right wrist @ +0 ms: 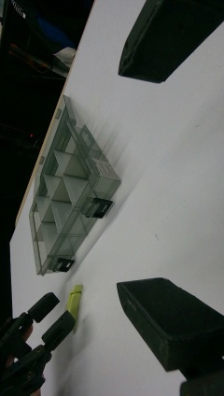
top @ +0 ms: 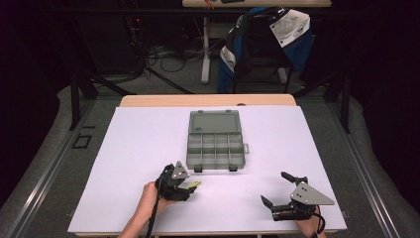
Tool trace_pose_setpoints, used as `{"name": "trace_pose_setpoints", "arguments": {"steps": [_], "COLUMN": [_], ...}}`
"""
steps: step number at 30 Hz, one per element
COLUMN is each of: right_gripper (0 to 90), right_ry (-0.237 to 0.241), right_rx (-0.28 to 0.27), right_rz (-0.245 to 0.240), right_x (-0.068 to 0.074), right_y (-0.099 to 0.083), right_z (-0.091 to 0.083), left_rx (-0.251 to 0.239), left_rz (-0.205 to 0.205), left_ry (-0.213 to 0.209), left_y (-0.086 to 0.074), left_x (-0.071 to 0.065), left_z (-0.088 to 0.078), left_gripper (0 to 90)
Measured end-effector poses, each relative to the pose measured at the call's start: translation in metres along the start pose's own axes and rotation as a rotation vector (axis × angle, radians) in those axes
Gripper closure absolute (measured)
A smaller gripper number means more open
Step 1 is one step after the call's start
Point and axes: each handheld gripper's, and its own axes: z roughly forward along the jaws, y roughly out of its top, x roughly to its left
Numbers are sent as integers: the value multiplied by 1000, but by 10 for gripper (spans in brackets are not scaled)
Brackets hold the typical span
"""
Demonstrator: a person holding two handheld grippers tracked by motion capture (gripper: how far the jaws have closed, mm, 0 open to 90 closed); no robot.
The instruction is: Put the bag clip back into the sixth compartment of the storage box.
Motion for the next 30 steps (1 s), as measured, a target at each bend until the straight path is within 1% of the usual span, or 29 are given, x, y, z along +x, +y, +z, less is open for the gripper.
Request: {"name": "trace_pose_setpoints", "arguments": {"steps": [2, 3, 5, 6, 8, 10, 12, 15, 16, 18, 22, 24, 30], "right_gripper": [0, 0, 0, 0, 0, 0, 0, 0, 0, 0, 0, 0, 0], "right_ry": [0, 0, 1, 0, 1, 0, 4, 6, 5, 3, 5, 5, -1], "right_rx": [-1, -2, -2, 0, -2, -1, 2, 4, 5, -2, 0, -13, -9], "right_rz": [-4, -6, -6, -4, -5, -6, -5, -5, -5, -4, 0, -10, -8], "right_x": [0, 0, 0, 0, 0, 0, 1, 1, 0, 0, 2, 1, 1], "right_y": [0, 0, 0, 0, 0, 0, 0, 0, 0, 0, 0, 1, 1], "right_z": [0, 0, 0, 0, 0, 0, 0, 0, 0, 0, -1, -1, -2], "left_rx": [4, 4, 5, 7, 8, 8, 10, 4, -1, -5, -9, -15, -25], "left_rz": [1, -2, -3, -1, 2, 0, 7, 5, 2, 7, 10, 14, 26], "left_ry": [-3, -13, -16, -29, -29, -40, -46, -50, -54, -49, -47, -46, -46], "left_y": [0, -1, -1, -2, -2, -2, -3, -4, -4, -5, -5, -4, -3], "left_x": [0, 0, 0, 1, 0, 0, -1, -1, -2, -2, -4, -6, -8], "left_z": [1, 2, 2, 4, 4, 4, 6, 6, 6, 7, 6, 5, 3], "left_gripper": [550, 588, 604, 633, 649, 675, 715, 740, 757, 795, 799, 800, 800]}}
